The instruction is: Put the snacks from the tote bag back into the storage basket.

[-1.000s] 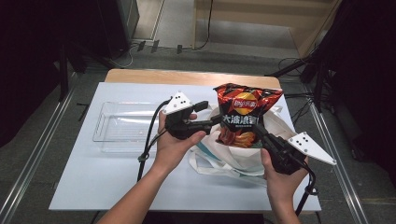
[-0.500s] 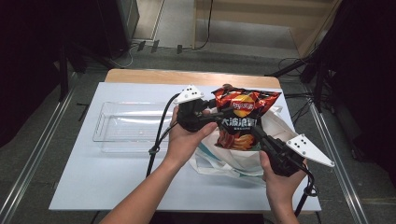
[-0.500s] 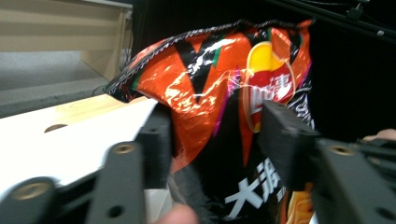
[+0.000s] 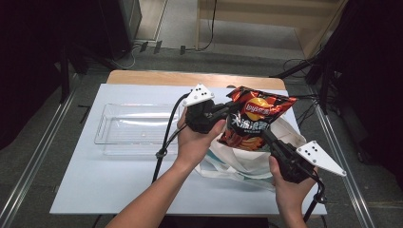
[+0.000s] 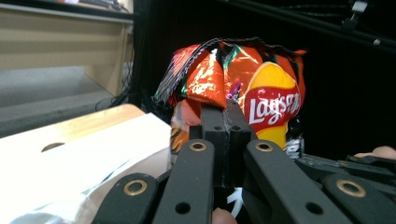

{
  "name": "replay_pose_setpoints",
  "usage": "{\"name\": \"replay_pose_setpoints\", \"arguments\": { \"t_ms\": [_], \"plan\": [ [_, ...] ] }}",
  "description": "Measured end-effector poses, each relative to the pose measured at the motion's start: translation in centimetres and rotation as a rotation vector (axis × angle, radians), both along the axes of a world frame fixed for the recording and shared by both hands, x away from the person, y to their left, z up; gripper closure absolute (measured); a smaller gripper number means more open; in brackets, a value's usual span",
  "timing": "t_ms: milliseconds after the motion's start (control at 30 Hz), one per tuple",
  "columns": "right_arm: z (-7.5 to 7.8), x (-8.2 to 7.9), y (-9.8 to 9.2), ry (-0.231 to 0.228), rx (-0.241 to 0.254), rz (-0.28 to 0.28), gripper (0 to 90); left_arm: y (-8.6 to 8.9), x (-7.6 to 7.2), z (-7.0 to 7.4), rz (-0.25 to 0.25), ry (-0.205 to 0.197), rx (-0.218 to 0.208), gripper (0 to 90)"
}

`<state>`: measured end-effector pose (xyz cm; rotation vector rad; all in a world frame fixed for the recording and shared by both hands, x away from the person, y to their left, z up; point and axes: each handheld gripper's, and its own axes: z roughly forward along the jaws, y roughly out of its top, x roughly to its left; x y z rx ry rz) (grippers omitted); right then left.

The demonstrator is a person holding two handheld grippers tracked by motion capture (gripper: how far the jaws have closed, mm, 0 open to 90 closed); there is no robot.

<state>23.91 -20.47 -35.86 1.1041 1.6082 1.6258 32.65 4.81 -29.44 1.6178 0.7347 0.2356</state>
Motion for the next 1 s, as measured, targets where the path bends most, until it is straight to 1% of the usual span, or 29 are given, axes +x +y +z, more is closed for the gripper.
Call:
{"name": "replay_pose_setpoints", "arguments": {
  "t_ms": [33,67,100,133,200,300,367,400,467,500,533,567,600,633,700,733,800,867,933,967,1000],
  "plan": [
    [0.0,0.0,0.0,0.000,0.000,0.000,87.6,0.0,0.0,0.0,0.000,0.000,0.000,90.0],
    [-0.1,0.0,-0.3,0.002,0.010,-0.023,80.6,-0.1,0.0,0.2,-0.010,-0.002,0.001,90.0],
    [-0.1,0.0,-0.3,0.002,0.010,-0.023,80.6,-0.2,-0.1,0.2,-0.017,-0.007,0.006,90.0],
    [-0.1,0.0,-0.5,0.005,0.018,-0.020,78.3,-0.4,-0.2,0.4,-0.023,-0.016,0.013,90.0],
    [-0.1,0.1,-1.0,0.006,0.026,-0.011,71.0,-0.6,-0.3,0.5,-0.035,-0.029,0.026,90.0],
    [-0.2,-0.1,-1.4,0.015,0.038,0.001,57.9,-0.6,-0.3,0.9,-0.048,-0.038,0.019,90.0],
    [-0.4,-0.2,-1.7,0.019,0.038,0.003,52.0,-0.6,-0.2,1.1,-0.049,-0.039,0.008,90.0],
    [-0.9,-0.4,-2.2,0.032,0.037,0.000,45.9,-0.5,-0.2,1.3,-0.045,-0.045,0.003,90.0],
    [-1.1,-0.5,-2.3,0.036,0.034,0.000,44.2,-0.4,-0.2,1.4,-0.046,-0.045,-0.004,90.0],
    [-1.8,-0.7,-2.7,0.057,0.031,0.003,39.5,-0.3,-0.2,1.6,-0.046,-0.045,-0.010,90.0],
    [-1.8,-0.7,-2.7,0.057,0.031,0.003,39.5,-0.2,-0.2,1.7,-0.046,-0.049,-0.014,90.0],
    [-2.2,-0.8,-2.8,0.068,0.020,0.002,37.4,-0.1,-0.2,1.8,-0.045,-0.053,-0.012,90.0],
    [-3.2,-1.0,-3.3,0.088,0.009,0.006,32.4,0.0,-0.2,1.9,-0.041,-0.056,-0.006,90.0],
    [-3.2,-1.0,-3.3,0.088,0.009,0.006,32.4,0.1,-0.2,2.0,-0.038,-0.059,-0.005,90.0],
    [-3.9,-1.2,-3.7,0.108,0.003,0.004,28.7,0.5,-0.2,2.1,-0.030,-0.057,-0.008,90.0],
    [-4.3,-1.3,-4.0,0.118,0.006,0.011,26.6,0.6,-0.2,2.1,-0.023,-0.058,-0.009,90.0],
    [-4.8,-1.5,-4.4,0.136,0.011,0.014,21.3,1.0,-0.2,2.1,-0.014,-0.055,-0.010,90.0],
    [-5.1,-1.4,-4.8,0.149,0.007,0.015,15.0,1.6,-0.3,2.2,-0.001,-0.060,-0.010,90.0],
    [-5.4,-1.3,-4.9,0.159,0.005,0.012,13.0,2.1,-0.3,2.2,0.006,-0.060,-0.014,90.0],
    [-5.6,-1.2,-5.1,0.166,0.003,0.021,9.1,2.5,-0.3,2.3,0.010,-0.062,-0.012,90.0],
    [-5.6,-1.2,-5.1,0.166,0.003,0.021,9.1,2.8,-0.3,2.4,0.014,-0.063,-0.015,90.0]
  ]
}}
